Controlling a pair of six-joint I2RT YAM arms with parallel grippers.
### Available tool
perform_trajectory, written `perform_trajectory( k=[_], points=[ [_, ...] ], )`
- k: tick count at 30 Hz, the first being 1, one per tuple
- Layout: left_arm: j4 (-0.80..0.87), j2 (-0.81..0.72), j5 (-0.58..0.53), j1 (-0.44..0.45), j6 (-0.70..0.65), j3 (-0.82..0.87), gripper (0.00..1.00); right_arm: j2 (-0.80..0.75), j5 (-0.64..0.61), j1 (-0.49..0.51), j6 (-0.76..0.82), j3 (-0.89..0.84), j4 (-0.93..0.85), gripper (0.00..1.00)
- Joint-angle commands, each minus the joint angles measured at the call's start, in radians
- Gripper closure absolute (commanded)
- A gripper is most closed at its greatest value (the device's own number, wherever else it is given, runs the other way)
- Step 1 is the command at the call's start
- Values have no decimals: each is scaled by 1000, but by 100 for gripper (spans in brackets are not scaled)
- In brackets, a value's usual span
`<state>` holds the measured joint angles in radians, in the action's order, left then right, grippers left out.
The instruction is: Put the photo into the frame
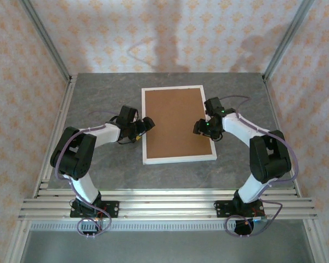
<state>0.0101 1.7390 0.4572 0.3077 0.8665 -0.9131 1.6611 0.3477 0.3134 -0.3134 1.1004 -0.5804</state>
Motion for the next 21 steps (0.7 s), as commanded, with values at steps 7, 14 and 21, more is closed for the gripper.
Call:
perform_trajectory(
  k=[7,14,21],
  points=[
    [168,-91,-93,-132,-86,-35,10,69,-14,31,-11,87,-24,43],
    [206,-168,-130,-215,-100,24,10,162,-42,119,-58,85,27,43],
    [191,-188,-103,-214,-115,61,10,165,-108,132,-74,101,37,43]
  ],
)
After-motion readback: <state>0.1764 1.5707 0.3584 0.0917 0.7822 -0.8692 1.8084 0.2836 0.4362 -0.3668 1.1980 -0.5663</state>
